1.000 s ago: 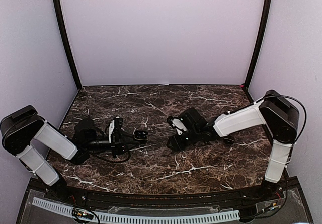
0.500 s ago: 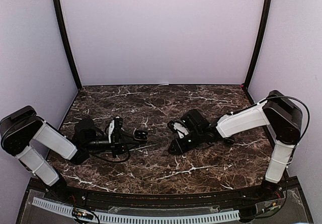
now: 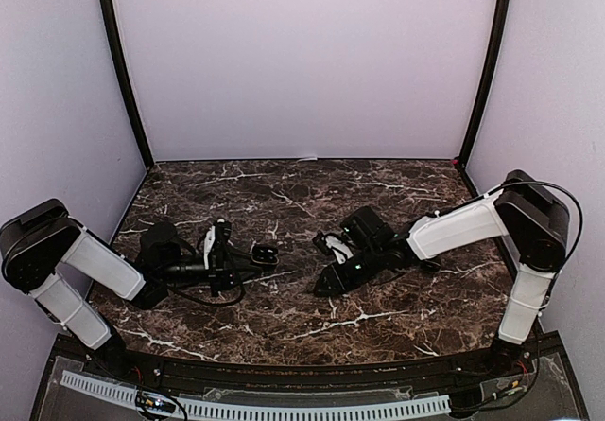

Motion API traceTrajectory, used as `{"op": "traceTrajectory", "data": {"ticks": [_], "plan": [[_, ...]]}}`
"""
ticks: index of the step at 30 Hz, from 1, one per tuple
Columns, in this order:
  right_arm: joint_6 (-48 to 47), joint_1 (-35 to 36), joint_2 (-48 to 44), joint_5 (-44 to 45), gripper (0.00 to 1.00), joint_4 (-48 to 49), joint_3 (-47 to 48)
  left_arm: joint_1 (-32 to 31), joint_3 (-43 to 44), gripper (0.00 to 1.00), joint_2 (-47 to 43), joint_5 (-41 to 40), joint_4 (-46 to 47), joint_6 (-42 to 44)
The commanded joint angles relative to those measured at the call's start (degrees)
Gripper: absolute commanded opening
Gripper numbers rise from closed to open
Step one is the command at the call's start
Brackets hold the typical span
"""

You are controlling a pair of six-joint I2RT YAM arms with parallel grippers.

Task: Insert the wireless bluetooth earbuds into the charging case
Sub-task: Adjust the left earbud at the center of the board.

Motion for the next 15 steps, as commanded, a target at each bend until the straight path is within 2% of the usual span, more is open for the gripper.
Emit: {"op": "traceTrajectory", "data": {"ticks": [1, 6, 12, 15], "plan": [[-0.22, 0.41, -2.66, -2.72, 0.35, 1.6, -0.05, 0.26, 0.69, 0.0, -2.06, 0.22, -0.66, 0.86], [-4.86, -0.84, -4.15, 0.42, 0.35, -0.58, 0.49, 0.26, 0.58, 0.0, -2.34, -0.01, -0.86, 1.05], [-24.27, -0.98, -4.12, 3.18, 0.35, -0.93, 1.55, 0.26, 0.58, 0.0, -2.43, 0.02, -0.94, 1.05], [-30.06, -1.31, -1.99, 3.93, 0.34, -2.45, 4.02, 0.26, 0.59, 0.0, -2.47, 0.0, -0.93, 1.13]]}}
